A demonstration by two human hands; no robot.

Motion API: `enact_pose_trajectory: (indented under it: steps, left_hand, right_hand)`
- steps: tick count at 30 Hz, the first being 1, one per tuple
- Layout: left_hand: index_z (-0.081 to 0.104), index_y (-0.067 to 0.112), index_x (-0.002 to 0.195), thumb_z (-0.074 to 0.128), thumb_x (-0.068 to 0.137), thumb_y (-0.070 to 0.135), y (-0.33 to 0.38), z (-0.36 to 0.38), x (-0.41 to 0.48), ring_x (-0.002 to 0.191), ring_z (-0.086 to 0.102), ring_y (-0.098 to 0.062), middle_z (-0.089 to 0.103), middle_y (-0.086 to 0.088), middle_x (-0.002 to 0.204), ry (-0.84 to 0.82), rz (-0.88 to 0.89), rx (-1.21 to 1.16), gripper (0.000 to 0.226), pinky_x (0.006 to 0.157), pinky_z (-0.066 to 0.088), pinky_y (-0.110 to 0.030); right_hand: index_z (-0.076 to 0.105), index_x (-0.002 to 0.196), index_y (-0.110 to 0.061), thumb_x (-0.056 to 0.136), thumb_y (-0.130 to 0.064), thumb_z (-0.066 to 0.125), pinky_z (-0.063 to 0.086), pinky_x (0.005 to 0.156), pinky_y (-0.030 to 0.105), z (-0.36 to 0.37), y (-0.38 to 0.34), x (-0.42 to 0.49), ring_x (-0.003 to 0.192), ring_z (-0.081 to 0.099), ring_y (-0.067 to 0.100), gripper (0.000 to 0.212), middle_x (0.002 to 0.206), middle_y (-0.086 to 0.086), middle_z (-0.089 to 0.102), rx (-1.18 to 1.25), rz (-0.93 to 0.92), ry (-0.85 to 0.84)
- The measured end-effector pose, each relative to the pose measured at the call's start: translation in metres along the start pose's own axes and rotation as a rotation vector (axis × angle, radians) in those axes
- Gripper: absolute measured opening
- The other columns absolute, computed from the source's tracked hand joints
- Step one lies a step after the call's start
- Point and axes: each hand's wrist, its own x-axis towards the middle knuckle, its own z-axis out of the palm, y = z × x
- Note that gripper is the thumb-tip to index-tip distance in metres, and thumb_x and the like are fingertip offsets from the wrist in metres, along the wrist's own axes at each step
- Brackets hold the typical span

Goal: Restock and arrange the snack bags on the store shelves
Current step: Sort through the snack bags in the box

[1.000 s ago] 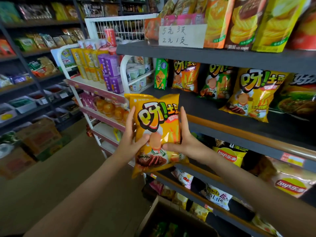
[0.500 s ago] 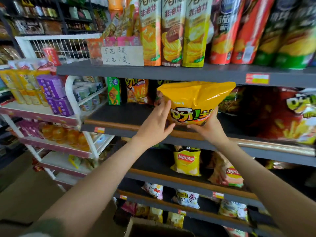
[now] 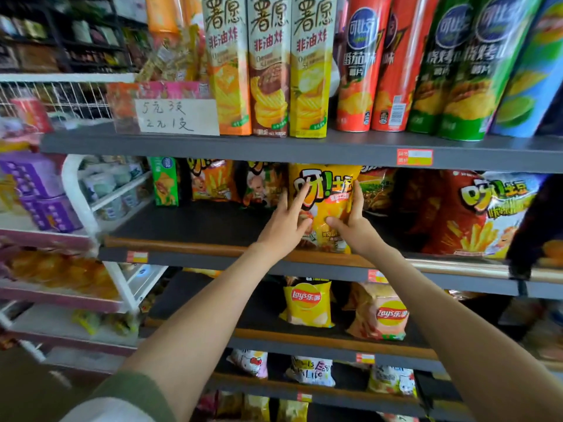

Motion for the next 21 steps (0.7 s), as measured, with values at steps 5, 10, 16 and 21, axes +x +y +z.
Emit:
enact_pose_trajectory:
  steps: [5, 10, 16, 21]
  left_hand:
    - [-0.016, 0.054, 0.142, 0.044, 0.100, 0.033, -0.007, 0.005, 0.002, 0.096, 0.061, -0.029, 0.027, -0.021, 0.148, -0.055, -0.014, 0.006, 0.077, 0.074, 0.050, -0.038]
    - [-0.007, 0.037, 0.150, 0.045, 0.098, 0.036, -0.017, 0.021, -0.010, 0.126, 0.043, -0.038, 0.026, -0.020, 0.150, 0.080, 0.041, 0.169, 0.074, 0.092, 0.048, -0.047]
    - [0.045, 0.008, 0.140, 0.033, 0.093, 0.033, -0.064, 0.051, -0.058, 0.128, 0.045, -0.034, 0.050, -0.019, 0.138, 0.188, 0.122, 0.422, 0.055, 0.111, 0.029, -0.047]
    - [0.038, 0.010, 0.143, 0.037, 0.093, 0.031, -0.117, 0.083, -0.130, 0.140, 0.023, -0.028, 0.035, -0.016, 0.150, 0.172, 0.139, 0.445, 0.054, 0.116, 0.009, -0.041]
  right_hand:
    - [-0.014, 0.146, -0.038, 0.097, -0.034, 0.050, 0.024, 0.112, 0.051, 0.009, 0.002, 0.000, 0.146, 0.007, 0.034, 0.081, 0.160, 0.013, 0.002, -0.521, -0.170, 0.146]
    - [0.005, 0.152, -0.029, 0.098, -0.039, 0.043, 0.012, 0.114, 0.058, 0.018, 0.012, -0.009, 0.146, 0.005, 0.034, 0.067, 0.160, 0.011, 0.004, -0.891, -0.321, 0.181]
    - [0.024, 0.149, -0.014, 0.092, -0.029, 0.037, 0.009, 0.113, 0.055, 0.068, 0.022, -0.058, 0.144, 0.016, 0.030, 0.060, 0.156, 0.015, 0.022, -0.830, -0.411, 0.164]
    - [0.038, 0.142, -0.006, 0.089, -0.023, 0.041, 0.021, 0.110, 0.053, 0.162, 0.058, -0.125, 0.137, 0.031, 0.027, 0.055, 0.148, 0.013, 0.039, -0.708, -0.637, -0.099]
